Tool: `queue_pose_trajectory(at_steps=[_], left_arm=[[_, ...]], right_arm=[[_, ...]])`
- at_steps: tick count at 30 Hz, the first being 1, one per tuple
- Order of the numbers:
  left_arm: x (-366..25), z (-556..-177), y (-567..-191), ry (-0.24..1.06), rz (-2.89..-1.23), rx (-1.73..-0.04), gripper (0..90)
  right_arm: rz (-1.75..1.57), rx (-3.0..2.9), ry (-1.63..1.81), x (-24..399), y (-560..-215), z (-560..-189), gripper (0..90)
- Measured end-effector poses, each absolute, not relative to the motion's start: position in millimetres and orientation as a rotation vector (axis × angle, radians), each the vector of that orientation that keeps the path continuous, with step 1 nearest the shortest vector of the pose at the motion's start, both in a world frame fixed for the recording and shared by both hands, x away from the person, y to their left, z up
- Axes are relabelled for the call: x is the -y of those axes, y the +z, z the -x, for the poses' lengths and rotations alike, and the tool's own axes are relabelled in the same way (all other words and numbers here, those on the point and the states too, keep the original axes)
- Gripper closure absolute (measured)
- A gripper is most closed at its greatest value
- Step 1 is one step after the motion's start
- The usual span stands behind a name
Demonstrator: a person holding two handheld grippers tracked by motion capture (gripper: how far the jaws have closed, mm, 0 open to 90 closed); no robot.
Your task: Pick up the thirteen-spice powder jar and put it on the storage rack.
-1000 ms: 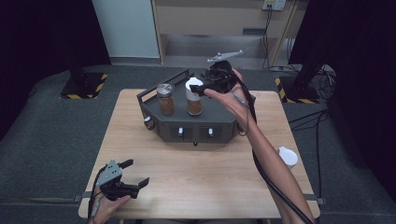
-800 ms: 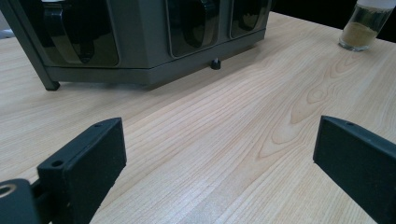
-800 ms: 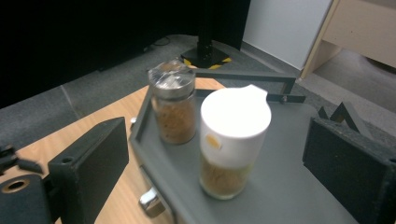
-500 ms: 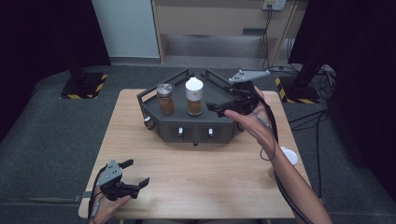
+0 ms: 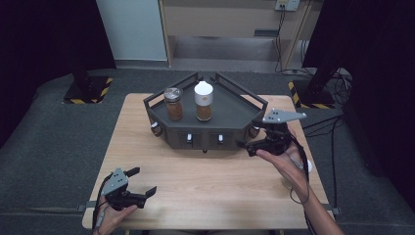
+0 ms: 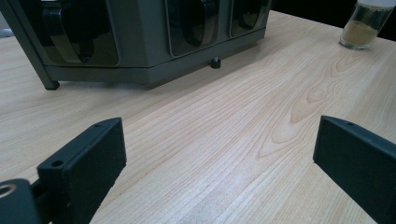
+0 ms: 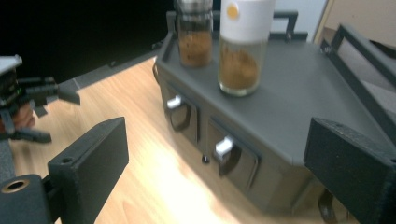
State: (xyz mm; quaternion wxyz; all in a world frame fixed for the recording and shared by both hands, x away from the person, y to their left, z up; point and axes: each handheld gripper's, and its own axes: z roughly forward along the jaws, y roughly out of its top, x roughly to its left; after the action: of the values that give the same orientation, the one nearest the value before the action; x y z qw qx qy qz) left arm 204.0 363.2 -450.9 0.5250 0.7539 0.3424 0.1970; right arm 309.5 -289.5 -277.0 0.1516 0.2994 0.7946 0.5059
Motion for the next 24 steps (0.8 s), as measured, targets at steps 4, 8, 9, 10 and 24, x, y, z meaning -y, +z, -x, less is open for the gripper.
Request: queue_pose_trajectory(at_steps=[4,8,9,10,24], left_arm=[[-362.8,-204.0,-450.8,0.471,-1.805,-0.819,1.5],[-362.4,-204.2,-450.6,0.472,-1.808,-0.819,1.5],[-362.3,-204.3,-450.6,0.472,-1.809,-0.820,1.5],[-362.2,-204.4,-450.6,0.472,-1.809,-0.820,1.5],[-362.2,-204.1,-450.5,0.473,-1.810,-0.824,1.5]], right_arm=[[-0.872,-2.270,1.457,304.8,-296.1,-290.6,6.2],[-0.895,-2.244,1.458,318.9,-312.0,-275.2,5.8],[-0.899,-2.239,1.459,321.4,-314.3,-272.8,5.7],[-0.908,-2.233,1.463,325.4,-317.7,-269.3,5.7],[-0.942,-2.200,1.448,347.7,-354.9,-234.9,5.8]])
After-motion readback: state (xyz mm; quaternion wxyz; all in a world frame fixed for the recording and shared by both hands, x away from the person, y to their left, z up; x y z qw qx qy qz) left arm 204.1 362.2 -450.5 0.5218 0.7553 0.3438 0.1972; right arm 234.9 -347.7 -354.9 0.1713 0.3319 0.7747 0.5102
